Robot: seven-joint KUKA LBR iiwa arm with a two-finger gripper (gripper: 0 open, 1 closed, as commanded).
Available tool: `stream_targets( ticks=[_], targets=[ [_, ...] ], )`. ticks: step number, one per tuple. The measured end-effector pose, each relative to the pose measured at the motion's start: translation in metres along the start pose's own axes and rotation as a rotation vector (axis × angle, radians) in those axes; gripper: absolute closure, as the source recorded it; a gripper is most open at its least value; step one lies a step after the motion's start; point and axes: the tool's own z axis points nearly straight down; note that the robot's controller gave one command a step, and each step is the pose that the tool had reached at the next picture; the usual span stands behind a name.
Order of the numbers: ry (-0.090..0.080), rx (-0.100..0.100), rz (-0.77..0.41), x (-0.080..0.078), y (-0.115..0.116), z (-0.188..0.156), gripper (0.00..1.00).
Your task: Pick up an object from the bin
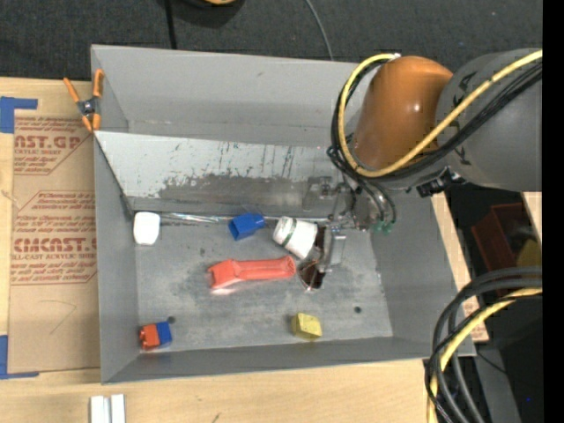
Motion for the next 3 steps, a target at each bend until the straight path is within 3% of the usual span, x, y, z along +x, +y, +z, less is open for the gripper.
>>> stream_targets(
  ticks=[1, 2, 3],
  targets=[
    [-0.007, 0.0, 0.0, -0.002, 0.0, -0.005, 0.0],
    [-0.012, 0.001, -0.052, -0.004, 0.002, 0.044, 0.0],
    [-0.029, 0.0, -0.175, -0.004, 0.012, 0.097, 1.0]
  ],
)
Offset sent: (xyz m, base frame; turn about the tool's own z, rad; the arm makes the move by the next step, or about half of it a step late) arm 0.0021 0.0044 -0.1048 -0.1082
